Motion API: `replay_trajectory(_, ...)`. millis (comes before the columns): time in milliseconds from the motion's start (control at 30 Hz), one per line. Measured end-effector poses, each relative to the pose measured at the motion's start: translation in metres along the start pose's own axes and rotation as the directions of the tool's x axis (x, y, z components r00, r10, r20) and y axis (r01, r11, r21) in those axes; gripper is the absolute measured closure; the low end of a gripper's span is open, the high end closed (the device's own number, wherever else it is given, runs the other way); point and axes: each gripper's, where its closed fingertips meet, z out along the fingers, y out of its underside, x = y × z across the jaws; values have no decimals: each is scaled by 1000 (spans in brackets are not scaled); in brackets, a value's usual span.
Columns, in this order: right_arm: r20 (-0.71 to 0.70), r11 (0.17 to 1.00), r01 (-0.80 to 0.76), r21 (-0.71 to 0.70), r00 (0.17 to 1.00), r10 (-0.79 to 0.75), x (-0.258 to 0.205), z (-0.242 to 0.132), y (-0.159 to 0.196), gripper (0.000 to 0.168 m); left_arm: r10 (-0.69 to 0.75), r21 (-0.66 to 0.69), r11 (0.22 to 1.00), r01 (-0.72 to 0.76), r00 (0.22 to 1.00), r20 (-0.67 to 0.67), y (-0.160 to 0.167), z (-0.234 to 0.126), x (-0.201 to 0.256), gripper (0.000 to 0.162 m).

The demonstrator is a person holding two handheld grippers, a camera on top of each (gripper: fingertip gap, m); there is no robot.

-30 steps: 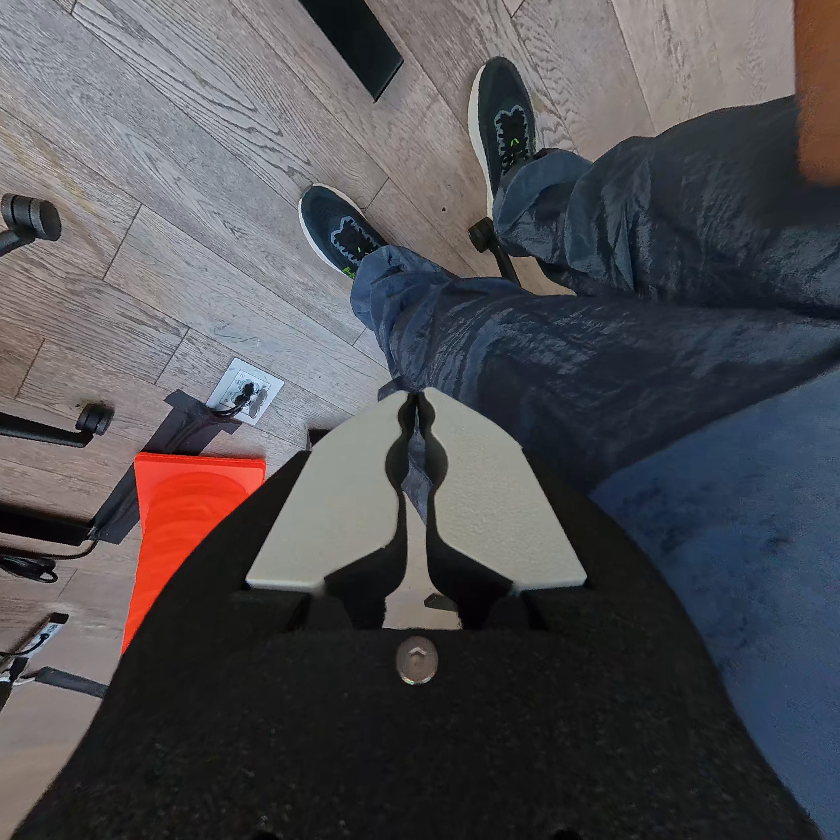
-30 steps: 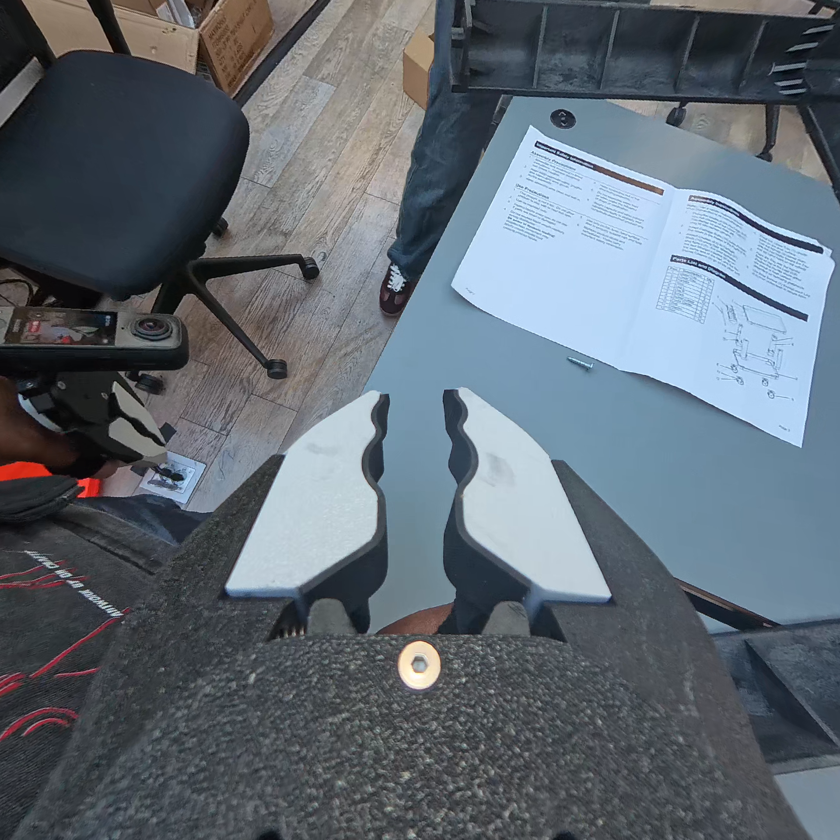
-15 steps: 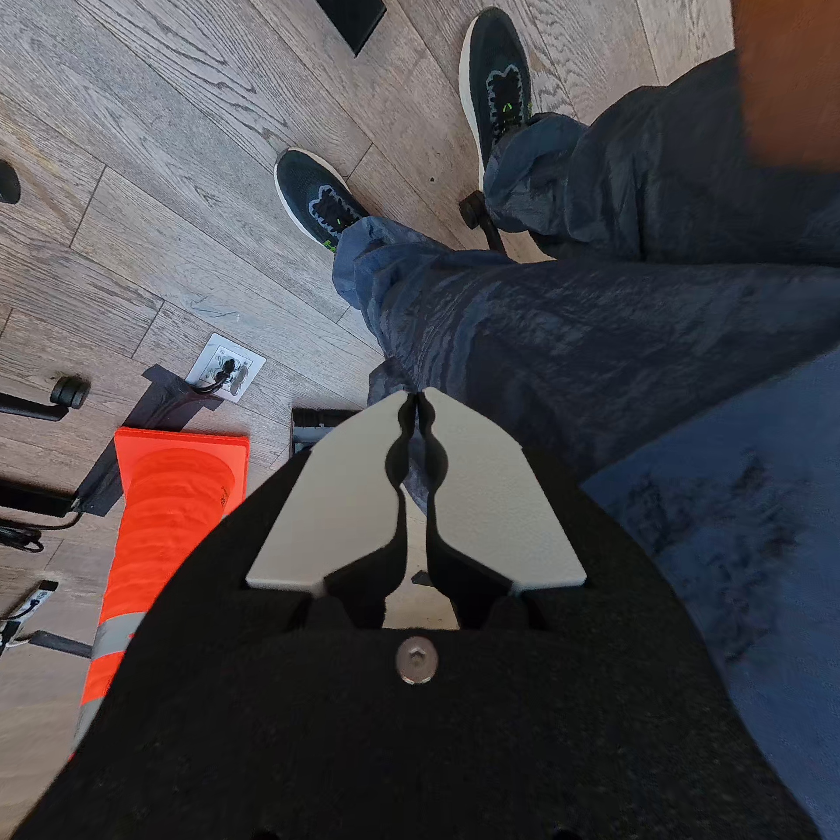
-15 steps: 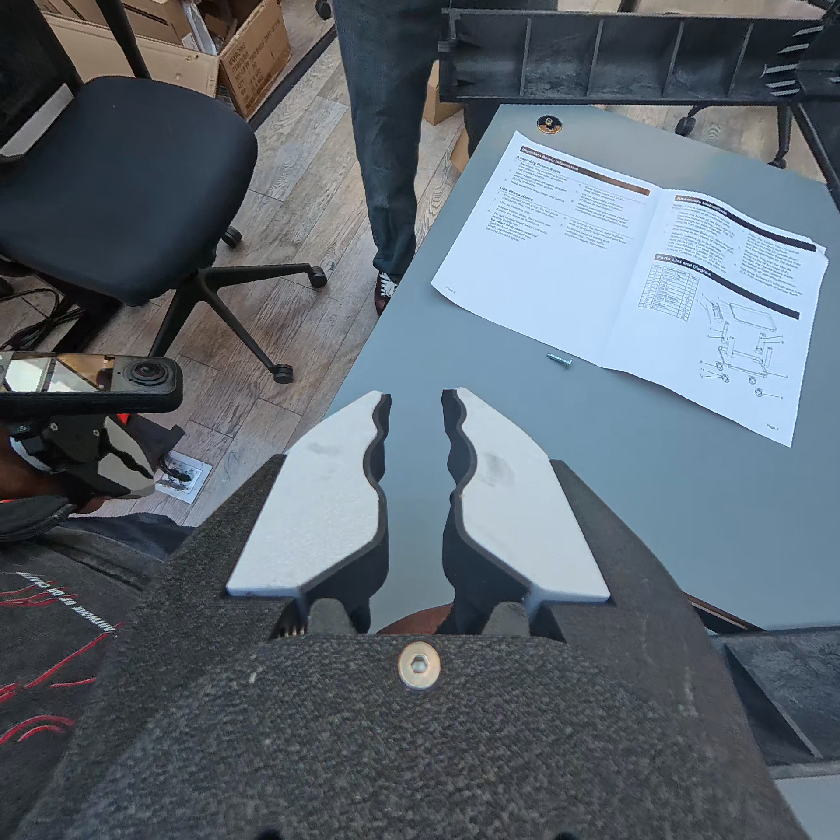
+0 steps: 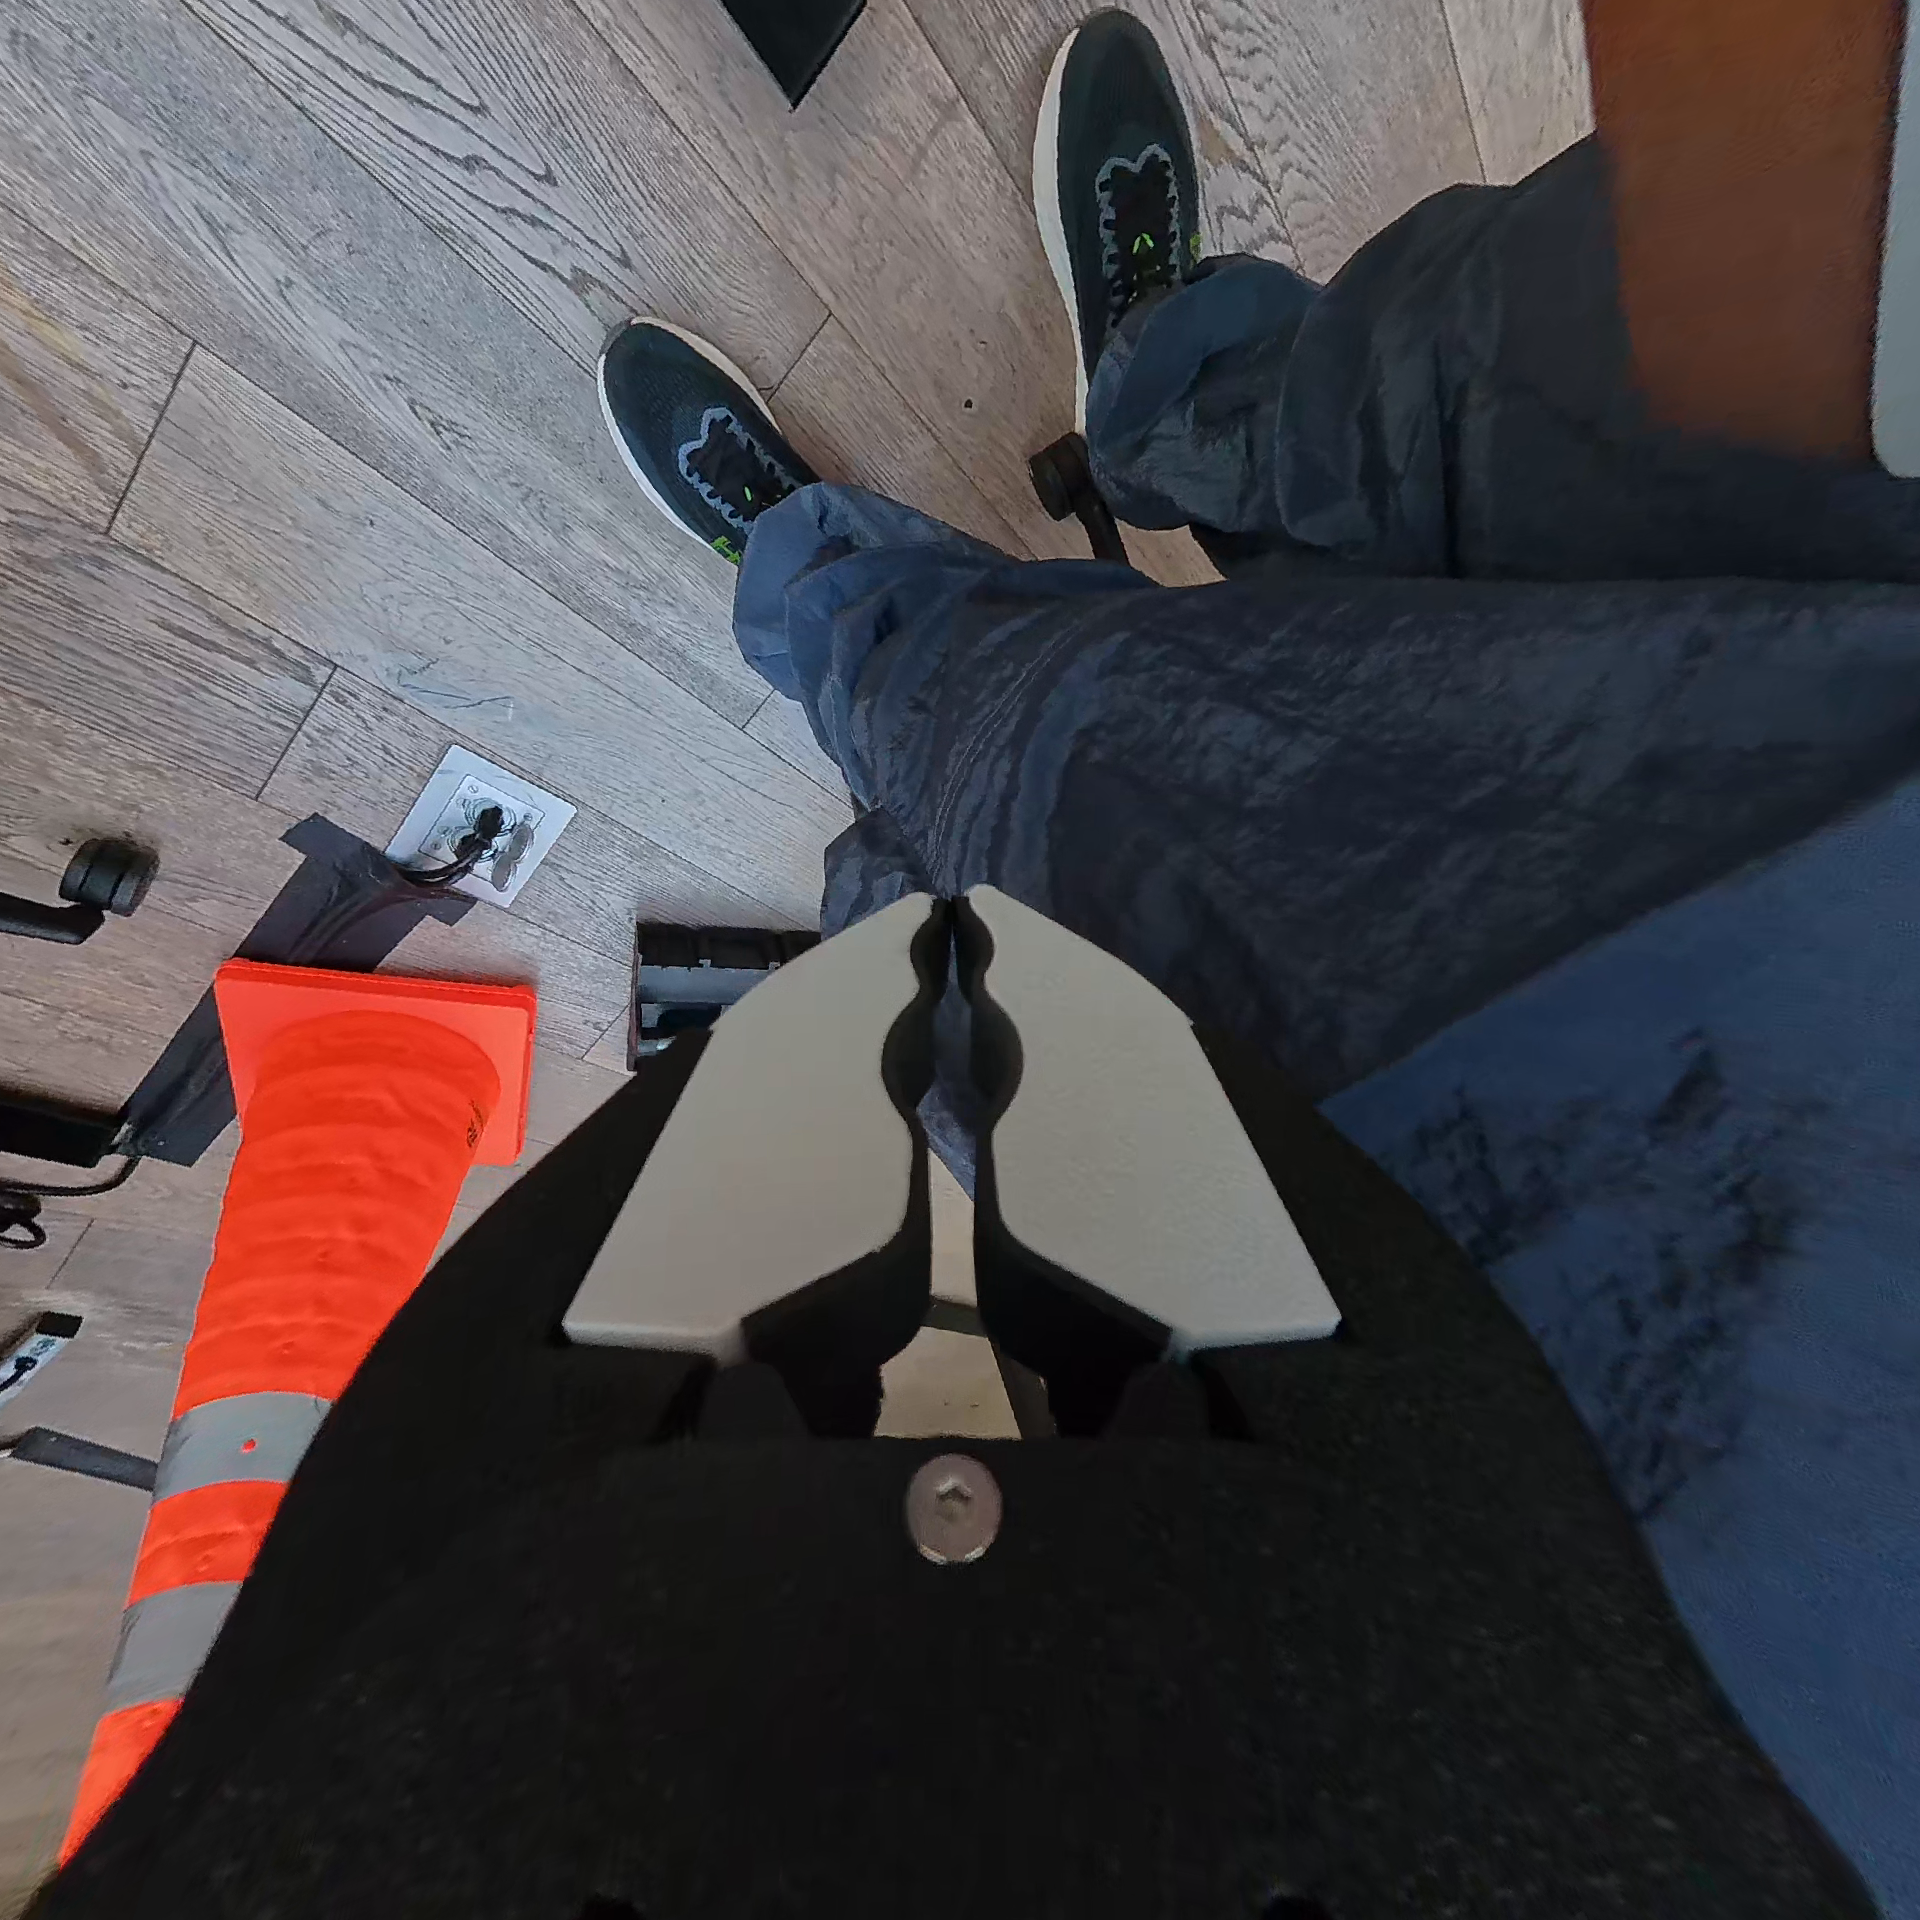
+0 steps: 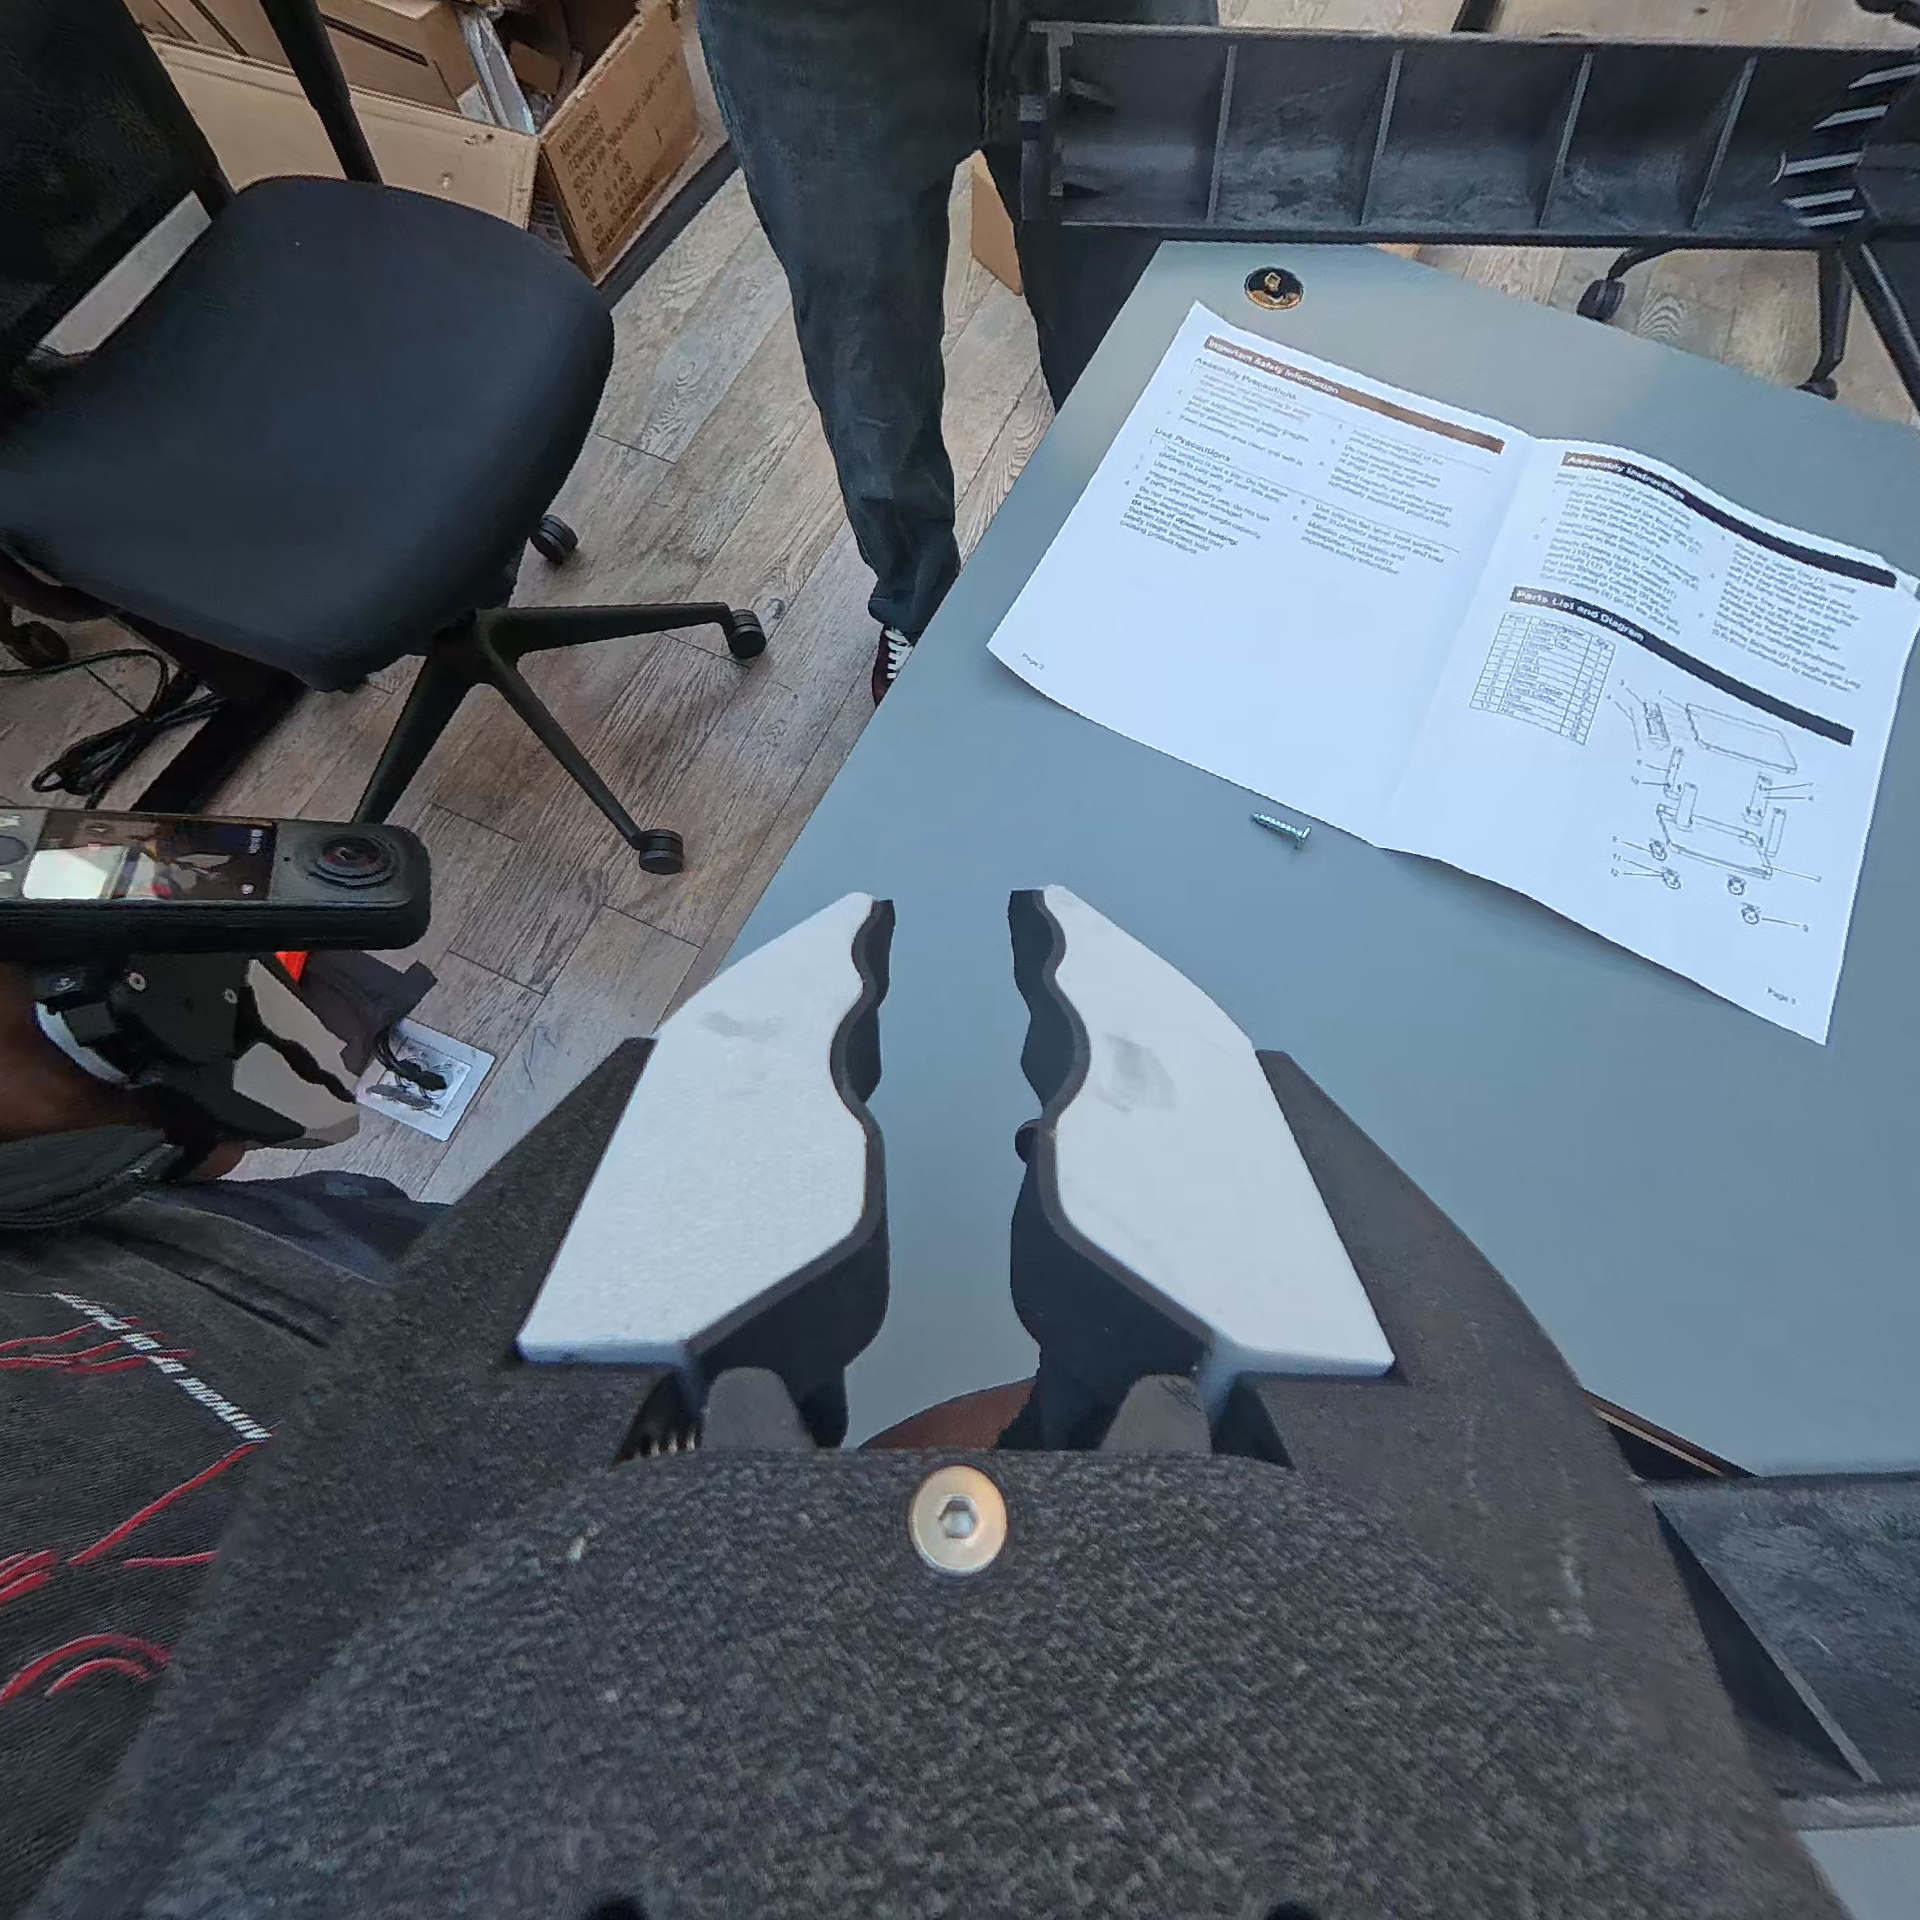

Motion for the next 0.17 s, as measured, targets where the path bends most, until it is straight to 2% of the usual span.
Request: replay_trajectory(167,-10,1000,-13,3,1000,13,5,-1,1,145,14,0,1000,-14,1000,6,-8,-3,-2,161)
